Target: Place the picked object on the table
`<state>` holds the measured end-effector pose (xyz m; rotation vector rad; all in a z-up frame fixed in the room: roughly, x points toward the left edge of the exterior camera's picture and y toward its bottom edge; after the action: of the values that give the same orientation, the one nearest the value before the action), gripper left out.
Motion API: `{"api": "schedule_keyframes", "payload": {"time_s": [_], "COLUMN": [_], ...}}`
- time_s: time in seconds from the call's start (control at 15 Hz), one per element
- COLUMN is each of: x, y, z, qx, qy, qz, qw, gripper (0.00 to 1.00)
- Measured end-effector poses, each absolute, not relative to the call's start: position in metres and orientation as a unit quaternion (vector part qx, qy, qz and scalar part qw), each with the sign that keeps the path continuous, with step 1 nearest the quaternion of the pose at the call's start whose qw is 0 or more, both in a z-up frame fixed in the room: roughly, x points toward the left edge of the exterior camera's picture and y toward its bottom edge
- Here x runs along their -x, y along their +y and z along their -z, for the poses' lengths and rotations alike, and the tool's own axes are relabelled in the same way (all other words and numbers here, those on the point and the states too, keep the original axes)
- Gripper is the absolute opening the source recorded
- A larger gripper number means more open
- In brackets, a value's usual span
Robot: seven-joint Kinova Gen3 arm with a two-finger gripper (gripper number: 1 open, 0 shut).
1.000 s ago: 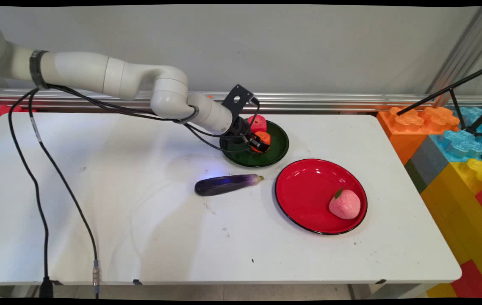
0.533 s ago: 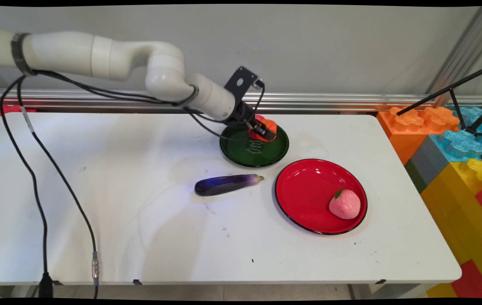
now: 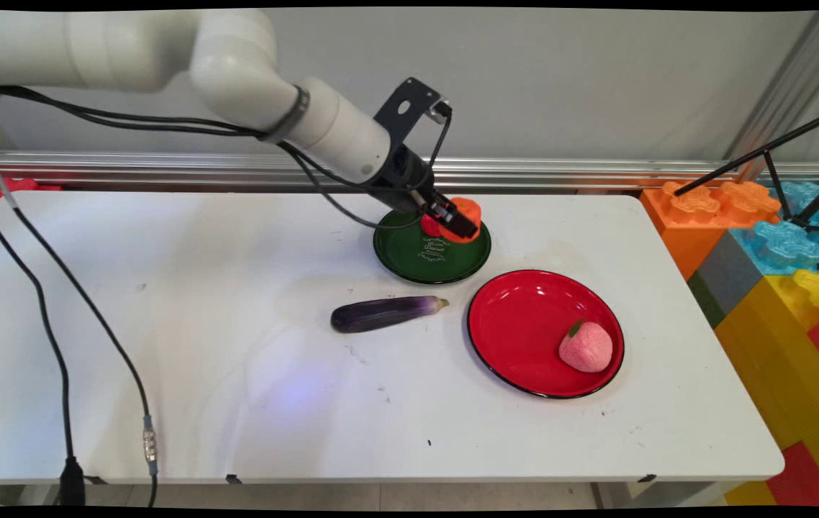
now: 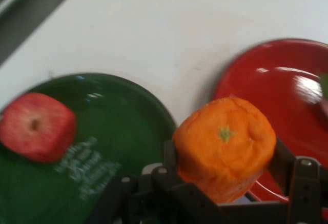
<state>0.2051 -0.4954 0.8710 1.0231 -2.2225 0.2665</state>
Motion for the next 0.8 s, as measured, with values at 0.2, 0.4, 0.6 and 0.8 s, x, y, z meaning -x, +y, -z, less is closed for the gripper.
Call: {"api": "schedule_keyframes", "payload": {"time_s": [0.2, 0.4, 0.6, 0.8], "x": [-0.206, -0.210, -0.219, -0.227], "y": [-0.462, -0.434, -0.410, -0.401], "z": [-0.889, -0.894, -0.889, -0.868], "qx": [-0.374, -0.357, -0.336, -0.316], "qy": [-0.864, -0.875, -0.889, -0.900], "qz": [-0.069, -0.042, -0.026, -0.026], "qw": [0.331, 0.323, 0.310, 0.298], "gripper": [0.00, 0.00, 0.00, 0.00]}}
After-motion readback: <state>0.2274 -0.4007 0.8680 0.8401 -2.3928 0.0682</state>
